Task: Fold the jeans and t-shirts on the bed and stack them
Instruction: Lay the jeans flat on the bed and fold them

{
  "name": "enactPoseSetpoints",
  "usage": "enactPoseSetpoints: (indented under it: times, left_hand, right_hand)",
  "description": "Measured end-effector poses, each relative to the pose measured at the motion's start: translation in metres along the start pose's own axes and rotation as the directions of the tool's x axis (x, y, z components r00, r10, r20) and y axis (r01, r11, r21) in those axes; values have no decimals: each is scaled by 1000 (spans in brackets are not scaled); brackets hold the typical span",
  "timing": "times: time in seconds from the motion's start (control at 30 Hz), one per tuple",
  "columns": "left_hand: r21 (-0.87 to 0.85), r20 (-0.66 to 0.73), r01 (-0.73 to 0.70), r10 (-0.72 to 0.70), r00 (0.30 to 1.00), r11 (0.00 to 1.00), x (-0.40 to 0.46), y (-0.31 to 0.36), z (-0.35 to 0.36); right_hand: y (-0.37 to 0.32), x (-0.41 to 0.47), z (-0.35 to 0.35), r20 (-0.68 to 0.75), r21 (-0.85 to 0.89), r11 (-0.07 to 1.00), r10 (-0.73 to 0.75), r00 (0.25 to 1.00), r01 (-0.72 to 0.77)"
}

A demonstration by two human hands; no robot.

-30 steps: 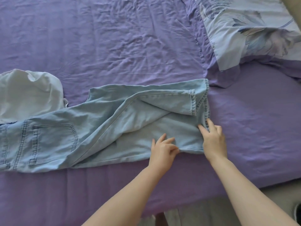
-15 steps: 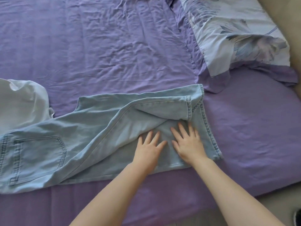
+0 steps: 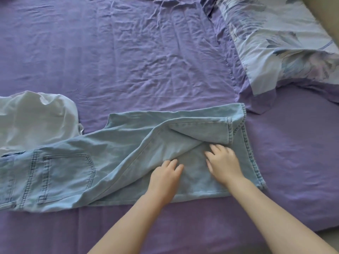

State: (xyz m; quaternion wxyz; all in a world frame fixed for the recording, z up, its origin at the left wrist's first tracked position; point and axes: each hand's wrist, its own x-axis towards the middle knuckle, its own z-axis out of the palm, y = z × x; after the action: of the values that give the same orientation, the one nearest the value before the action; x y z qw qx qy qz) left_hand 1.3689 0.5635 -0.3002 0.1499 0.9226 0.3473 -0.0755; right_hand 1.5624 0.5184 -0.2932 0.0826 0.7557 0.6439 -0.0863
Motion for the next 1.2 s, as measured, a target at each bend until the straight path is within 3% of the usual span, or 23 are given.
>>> enactPoseSetpoints:
  times: [0.07, 0.1, 0.17, 0.23, 0.3, 0.37, 0.5, 0.57, 0.67, 0.8, 0.97, 1.1, 1.2]
  left_hand:
    - [-34, -164, 48, -53, 985, 998, 4, -17, -15]
    - [-57, -179, 137, -145, 973, 989, 8, -26, -20]
    - [-36, -111, 357, -359, 927, 933, 18, -45, -23]
    - [-112, -22, 535, -541, 841, 837, 26, -59, -24]
    - [-181, 28, 603, -609, 792, 777, 30, -70, -27]
    - [-209, 20, 569, -579, 815, 795, 27, -74, -31]
    - [-231, -33, 330, -346, 938, 915, 3, -54, -29]
    - [-193, 3, 204, -207, 978, 960, -9, -39, -27]
    - [-90, 136, 44, -32, 990, 995, -21, -25, -25]
    - [-48, 247, -66, 76, 966, 997, -26, -18, -21]
    - [41, 306, -161, 141, 941, 986, -25, -11, -4]
    - [50, 412, -72, 45, 910, 996, -28, 0, 8]
    - [28, 442, 4, -16, 897, 1000, -32, -1, 12]
  right_hand:
    - [-3, 21, -18, -272, 23, 995, -88, 958, 98]
    - [-7, 35, -27, -280, 48, 993, -93, 956, 111]
    - [-13, 64, -38, -155, 3, 997, -70, 985, 72]
    - [-12, 86, -40, 31, -90, 995, 44, 999, -41]
    - [-6, 94, -39, 102, -176, 976, 145, 984, -125]
    - [-1, 84, -43, 16, -197, 970, 147, 989, -141]
    - [10, 32, -44, -268, -200, 980, -44, 962, -11]
    - [14, -1, -40, -277, -151, 987, -88, 957, 47]
    - [22, -37, -36, -233, -94, 993, -93, 968, 73]
    - [40, -65, -27, -108, -108, 991, -86, 990, 74]
    - [43, -89, 6, 221, -130, 991, 44, 974, -16]
    - [6, -91, 18, 298, -45, 999, -5, 955, 20]
    - [-33, -88, 18, 260, 35, 996, -94, 961, 88]
